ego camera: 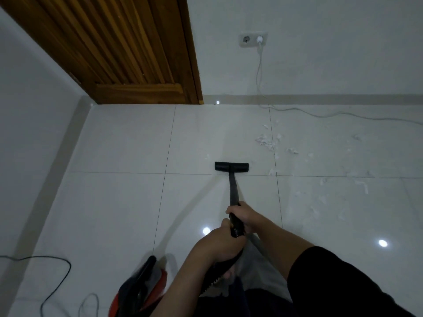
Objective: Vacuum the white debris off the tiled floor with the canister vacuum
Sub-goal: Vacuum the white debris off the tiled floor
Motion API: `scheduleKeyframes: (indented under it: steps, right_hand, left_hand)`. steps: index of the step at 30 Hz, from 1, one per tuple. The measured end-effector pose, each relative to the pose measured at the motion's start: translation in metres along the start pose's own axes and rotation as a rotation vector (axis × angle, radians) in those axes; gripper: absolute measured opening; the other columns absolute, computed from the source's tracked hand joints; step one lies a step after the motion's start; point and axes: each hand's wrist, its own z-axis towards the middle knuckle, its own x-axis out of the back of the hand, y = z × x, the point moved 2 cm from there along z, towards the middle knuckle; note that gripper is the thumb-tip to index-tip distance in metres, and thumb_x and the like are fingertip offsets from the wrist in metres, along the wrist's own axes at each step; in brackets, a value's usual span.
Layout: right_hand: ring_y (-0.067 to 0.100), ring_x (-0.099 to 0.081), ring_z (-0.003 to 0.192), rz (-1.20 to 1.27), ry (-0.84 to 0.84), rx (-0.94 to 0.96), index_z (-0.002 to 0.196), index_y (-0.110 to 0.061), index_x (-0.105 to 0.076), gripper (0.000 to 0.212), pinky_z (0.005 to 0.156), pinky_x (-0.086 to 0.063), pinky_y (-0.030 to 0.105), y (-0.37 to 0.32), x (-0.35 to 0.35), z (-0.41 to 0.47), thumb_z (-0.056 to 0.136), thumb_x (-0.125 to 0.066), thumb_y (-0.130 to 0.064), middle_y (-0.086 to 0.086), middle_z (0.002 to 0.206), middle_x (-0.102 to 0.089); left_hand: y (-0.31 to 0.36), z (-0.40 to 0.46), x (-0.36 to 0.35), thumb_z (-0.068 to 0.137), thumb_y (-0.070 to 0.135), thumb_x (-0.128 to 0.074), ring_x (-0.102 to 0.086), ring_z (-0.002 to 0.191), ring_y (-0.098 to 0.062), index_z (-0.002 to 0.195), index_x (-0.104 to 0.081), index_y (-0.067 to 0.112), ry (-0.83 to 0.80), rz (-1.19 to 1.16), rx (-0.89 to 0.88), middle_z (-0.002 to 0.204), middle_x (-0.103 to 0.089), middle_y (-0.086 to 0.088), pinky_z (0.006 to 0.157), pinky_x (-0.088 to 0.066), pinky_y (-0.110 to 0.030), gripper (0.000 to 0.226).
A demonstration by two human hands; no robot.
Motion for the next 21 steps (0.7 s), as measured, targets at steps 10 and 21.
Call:
scheduleKeyframes:
  steps: [10, 21]
  right_hand:
    - [0.019, -0.057, 0.061, -0.038, -0.025, -0.025, 0.113, -0.009, -0.046, 0.03, 0.051, -0.047, 0.028, 0.094, -0.018, -0.06, 0.087, -0.059, -0.015, 0.01, 0.083, -0.053]
    - [0.022, -0.055, 0.06, -0.055, -0.072, -0.004, 0.116, -0.008, -0.045, 0.031, 0.056, -0.048, 0.033, 0.185, -0.006, -0.111, 0.088, -0.058, -0.012, 0.011, 0.078, -0.053]
  left_hand:
    - [-0.047, -0.059, -0.083, 0.092, 0.035, -0.044, -0.059, 0.043, -0.019, 0.121, -0.032, 0.019, -0.036, -0.109, -0.026, 0.067, -0.065, -0.008, 0.052, -0.051, -0.026, 0.036]
    - [-0.073, -0.09, -0.187, 0.096, 0.034, -0.046, -0.056, 0.109, -0.021, 0.128, -0.035, 0.017, 0.042, -0.006, -0.036, 0.127, -0.052, -0.011, 0.078, -0.039, -0.029, 0.038]
